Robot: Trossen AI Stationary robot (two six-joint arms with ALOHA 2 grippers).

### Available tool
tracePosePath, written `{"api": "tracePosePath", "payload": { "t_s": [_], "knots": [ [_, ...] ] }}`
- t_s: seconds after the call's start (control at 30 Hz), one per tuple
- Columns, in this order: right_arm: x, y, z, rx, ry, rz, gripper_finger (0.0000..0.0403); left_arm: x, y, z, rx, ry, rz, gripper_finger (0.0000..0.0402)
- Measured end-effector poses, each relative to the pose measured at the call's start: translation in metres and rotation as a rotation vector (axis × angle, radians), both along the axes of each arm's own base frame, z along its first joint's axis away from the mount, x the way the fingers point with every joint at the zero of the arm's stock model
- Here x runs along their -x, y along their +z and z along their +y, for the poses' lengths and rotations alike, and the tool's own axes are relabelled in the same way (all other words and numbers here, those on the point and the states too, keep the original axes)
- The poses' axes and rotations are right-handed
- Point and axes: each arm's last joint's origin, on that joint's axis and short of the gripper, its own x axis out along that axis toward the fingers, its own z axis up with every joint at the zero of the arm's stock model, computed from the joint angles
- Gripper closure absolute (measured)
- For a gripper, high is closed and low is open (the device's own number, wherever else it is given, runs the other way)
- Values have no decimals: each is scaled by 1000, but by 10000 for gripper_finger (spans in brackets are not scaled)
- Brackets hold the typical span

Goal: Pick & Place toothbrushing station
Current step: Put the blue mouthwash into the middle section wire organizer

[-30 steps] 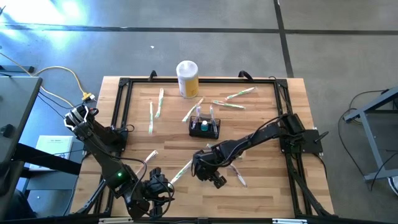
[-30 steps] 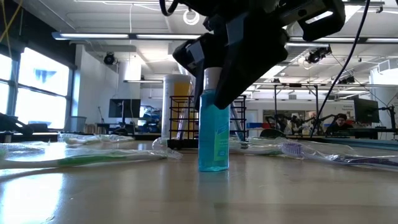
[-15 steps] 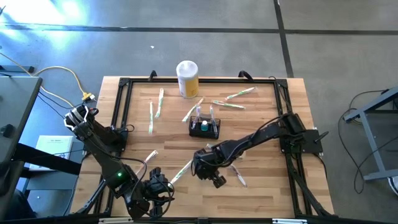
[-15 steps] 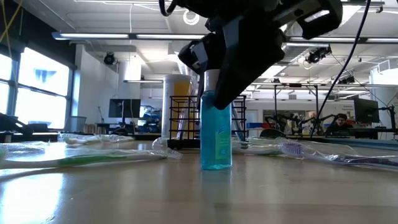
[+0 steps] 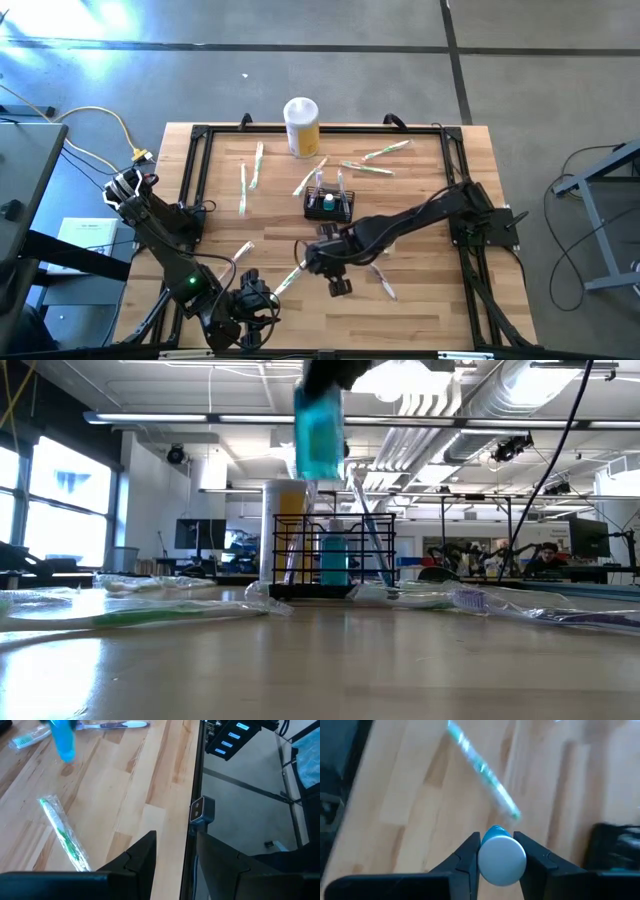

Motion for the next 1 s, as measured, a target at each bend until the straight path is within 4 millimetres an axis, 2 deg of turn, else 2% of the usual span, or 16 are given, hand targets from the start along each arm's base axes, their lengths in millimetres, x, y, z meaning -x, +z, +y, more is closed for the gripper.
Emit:
{"api": "tracePosePath", "payload": {
  "t_s": [0.2, 0.4, 0.53, 0.8, 1.0],
  "knots": [
    [-11, 29, -28, 16, -91, -91, 317, 3, -4, 3, -53, -6, 41, 264],
    [-16, 28, -68, 19, -218, -52, 317, 6, -8, 6, -90, -23, 97, 264],
    [-14, 26, -88, 42, -285, -8, 317, 9, -11, 8, -128, -52, 138, 264],
    [-15, 26, -107, 50, -364, -6, 317, 18, -9, 18, -210, -101, 204, 264],
    [-14, 25, -114, 71, -377, 3, 317, 22, -6, 23, -234, -99, 219, 264]
  ]
}}
